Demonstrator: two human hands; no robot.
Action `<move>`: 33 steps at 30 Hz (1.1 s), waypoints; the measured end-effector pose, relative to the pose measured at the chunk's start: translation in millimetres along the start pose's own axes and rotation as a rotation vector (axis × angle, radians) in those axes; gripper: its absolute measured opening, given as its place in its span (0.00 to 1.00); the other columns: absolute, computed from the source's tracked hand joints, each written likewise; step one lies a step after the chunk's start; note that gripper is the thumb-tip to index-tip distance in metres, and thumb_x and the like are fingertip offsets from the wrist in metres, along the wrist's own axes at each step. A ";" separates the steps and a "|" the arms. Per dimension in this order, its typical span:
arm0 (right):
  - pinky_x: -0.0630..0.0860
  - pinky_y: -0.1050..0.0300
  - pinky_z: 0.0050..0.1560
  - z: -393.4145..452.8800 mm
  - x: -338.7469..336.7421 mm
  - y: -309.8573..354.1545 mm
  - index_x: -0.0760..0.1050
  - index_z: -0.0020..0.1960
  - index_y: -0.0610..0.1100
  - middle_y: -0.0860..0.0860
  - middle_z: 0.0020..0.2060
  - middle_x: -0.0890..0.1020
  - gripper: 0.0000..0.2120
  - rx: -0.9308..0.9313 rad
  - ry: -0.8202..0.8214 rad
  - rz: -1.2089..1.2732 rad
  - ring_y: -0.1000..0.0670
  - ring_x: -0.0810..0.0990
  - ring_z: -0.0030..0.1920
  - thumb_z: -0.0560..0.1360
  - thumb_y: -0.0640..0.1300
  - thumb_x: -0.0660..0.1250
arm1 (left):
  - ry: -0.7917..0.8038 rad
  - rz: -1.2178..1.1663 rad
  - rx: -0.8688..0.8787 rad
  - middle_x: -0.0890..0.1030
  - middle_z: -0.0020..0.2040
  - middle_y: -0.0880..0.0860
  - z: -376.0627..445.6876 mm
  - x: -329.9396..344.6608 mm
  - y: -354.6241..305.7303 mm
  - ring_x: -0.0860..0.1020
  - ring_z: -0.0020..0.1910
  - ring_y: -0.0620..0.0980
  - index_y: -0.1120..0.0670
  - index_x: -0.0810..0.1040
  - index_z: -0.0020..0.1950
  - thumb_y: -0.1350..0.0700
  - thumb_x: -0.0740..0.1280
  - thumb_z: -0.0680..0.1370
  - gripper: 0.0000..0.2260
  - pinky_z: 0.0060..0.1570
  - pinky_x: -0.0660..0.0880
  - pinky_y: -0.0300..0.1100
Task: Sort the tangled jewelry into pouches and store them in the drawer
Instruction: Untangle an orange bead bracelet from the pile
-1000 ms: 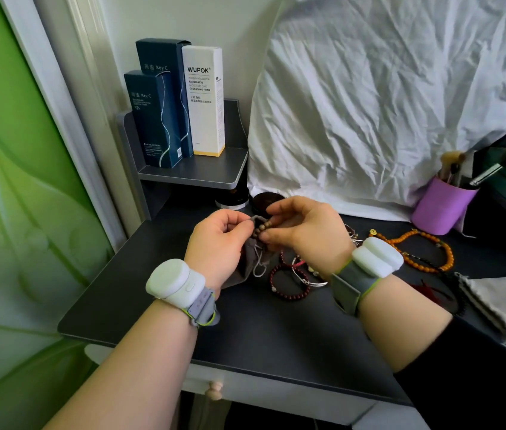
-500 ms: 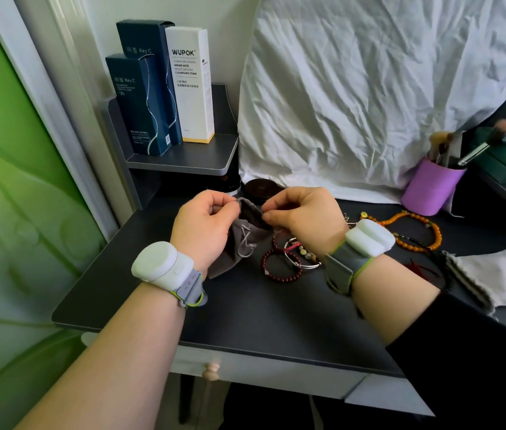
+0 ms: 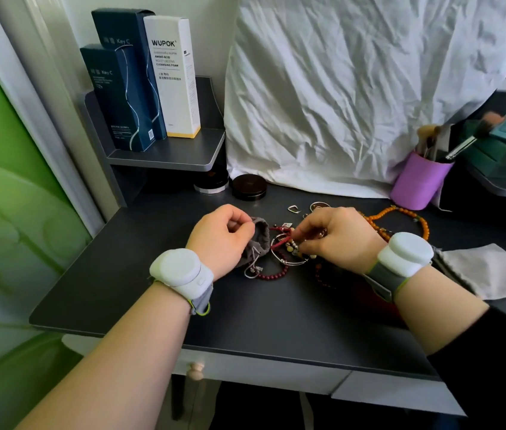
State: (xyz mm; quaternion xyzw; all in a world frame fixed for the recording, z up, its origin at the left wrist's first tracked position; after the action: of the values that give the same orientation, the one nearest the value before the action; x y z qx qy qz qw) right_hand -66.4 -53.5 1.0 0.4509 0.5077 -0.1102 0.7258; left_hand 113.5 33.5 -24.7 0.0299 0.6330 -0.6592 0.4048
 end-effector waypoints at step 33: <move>0.73 0.57 0.55 27.6 -49.4 -106.8 0.80 0.53 0.52 0.50 0.51 0.81 0.15 0.293 -0.077 -0.231 0.48 0.77 0.55 0.70 0.38 0.66 | 0.183 -0.033 0.112 0.80 0.39 0.47 45.4 105.6 -78.4 0.78 0.40 0.47 0.51 0.80 0.46 0.58 0.70 0.72 0.04 0.47 0.76 0.42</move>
State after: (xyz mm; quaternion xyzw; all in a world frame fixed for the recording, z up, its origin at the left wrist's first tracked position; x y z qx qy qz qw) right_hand -137.5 -150.2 -13.5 0.4858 0.5064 -0.2830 0.6538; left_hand 19.4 -67.9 -10.5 0.1024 0.6300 -0.6945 0.3320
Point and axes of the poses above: each hand's wrist, its own z-axis towards the middle knuckle, its own x-axis out of the palm, y = z × x, the point moved 2 cm from there along z, towards the middle knuckle
